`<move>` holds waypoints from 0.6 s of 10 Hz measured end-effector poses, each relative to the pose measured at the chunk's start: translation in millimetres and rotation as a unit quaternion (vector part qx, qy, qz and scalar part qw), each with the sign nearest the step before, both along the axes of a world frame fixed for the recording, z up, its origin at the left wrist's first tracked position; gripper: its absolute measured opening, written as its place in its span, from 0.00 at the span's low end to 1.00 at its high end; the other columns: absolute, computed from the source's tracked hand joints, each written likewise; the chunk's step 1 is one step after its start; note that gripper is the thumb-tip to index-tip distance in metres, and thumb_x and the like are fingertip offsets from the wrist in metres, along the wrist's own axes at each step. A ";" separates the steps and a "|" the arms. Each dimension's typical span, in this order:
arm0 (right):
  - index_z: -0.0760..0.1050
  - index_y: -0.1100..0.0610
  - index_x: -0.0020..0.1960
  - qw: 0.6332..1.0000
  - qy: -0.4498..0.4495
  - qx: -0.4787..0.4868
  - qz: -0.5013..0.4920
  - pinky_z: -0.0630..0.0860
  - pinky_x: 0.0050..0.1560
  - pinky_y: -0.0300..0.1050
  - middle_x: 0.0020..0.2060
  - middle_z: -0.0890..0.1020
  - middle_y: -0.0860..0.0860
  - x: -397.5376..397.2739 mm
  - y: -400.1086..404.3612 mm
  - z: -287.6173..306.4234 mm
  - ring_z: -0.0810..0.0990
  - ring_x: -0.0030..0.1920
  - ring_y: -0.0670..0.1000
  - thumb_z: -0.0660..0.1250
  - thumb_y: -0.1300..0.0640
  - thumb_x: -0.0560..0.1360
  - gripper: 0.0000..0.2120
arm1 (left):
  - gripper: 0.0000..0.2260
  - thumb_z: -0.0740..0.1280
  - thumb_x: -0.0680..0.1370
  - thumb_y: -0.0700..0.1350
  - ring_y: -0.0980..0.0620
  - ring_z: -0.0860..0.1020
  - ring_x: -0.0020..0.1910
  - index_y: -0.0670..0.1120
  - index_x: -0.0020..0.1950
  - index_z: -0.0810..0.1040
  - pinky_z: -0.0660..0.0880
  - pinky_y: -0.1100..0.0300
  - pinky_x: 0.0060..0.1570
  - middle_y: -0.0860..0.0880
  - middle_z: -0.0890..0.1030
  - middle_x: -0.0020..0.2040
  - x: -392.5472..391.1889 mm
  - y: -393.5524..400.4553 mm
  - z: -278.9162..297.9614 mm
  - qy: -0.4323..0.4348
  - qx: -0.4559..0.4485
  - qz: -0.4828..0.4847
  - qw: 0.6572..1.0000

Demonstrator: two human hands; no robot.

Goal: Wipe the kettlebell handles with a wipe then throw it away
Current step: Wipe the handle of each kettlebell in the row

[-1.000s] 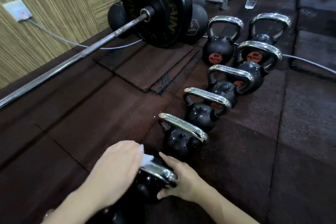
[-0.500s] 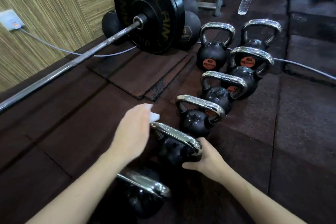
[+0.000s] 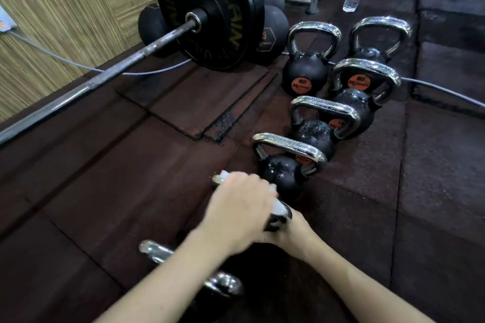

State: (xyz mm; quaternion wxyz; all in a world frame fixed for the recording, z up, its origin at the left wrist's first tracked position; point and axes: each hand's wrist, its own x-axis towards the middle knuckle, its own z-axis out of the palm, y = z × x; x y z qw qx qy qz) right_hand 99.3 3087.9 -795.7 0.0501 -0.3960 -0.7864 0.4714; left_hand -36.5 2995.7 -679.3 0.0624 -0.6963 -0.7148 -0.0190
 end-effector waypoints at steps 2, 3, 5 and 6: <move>0.70 0.47 0.73 0.996 0.068 -0.061 0.002 0.73 0.66 0.38 0.61 0.82 0.39 2.5 3.7 -8.3 0.78 0.62 0.36 0.87 0.47 0.53 0.52 | 0.16 0.51 0.86 0.44 0.38 0.79 0.50 0.43 0.56 0.79 0.78 0.41 0.56 0.48 0.79 0.43 -77.5 -14.0 5.6 -0.017 -0.046 0.139 0.989; 0.72 0.48 0.71 0.998 0.038 -0.041 0.008 0.72 0.64 0.33 0.61 0.81 0.38 3.2 7.8 1.0 0.76 0.62 0.31 0.83 0.41 0.54 0.48 | 0.16 0.50 0.79 0.41 0.38 0.78 0.46 0.45 0.49 0.79 0.74 0.44 0.47 0.43 0.80 0.45 -13.6 -1.3 11.4 -0.054 -0.041 0.103 0.992; 0.71 0.67 0.67 0.998 -0.047 -0.015 0.029 0.66 0.55 0.36 0.63 0.78 0.61 8.0 3.5 4.3 0.77 0.64 0.55 0.68 0.65 0.77 0.19 | 0.07 0.62 0.78 0.45 0.42 0.74 0.44 0.46 0.44 0.77 0.72 0.45 0.55 0.46 0.76 0.42 52.3 15.1 -9.4 -0.063 -0.062 -0.046 0.995; 0.74 0.61 0.65 0.999 -0.027 -0.017 0.017 0.69 0.53 0.35 0.58 0.82 0.52 3.0 1.1 11.8 0.77 0.56 0.38 0.74 0.56 0.73 0.23 | 0.04 0.64 0.77 0.46 0.43 0.74 0.42 0.48 0.44 0.77 0.72 0.47 0.49 0.48 0.76 0.41 35.9 13.7 -5.8 -0.070 -0.021 -0.064 0.995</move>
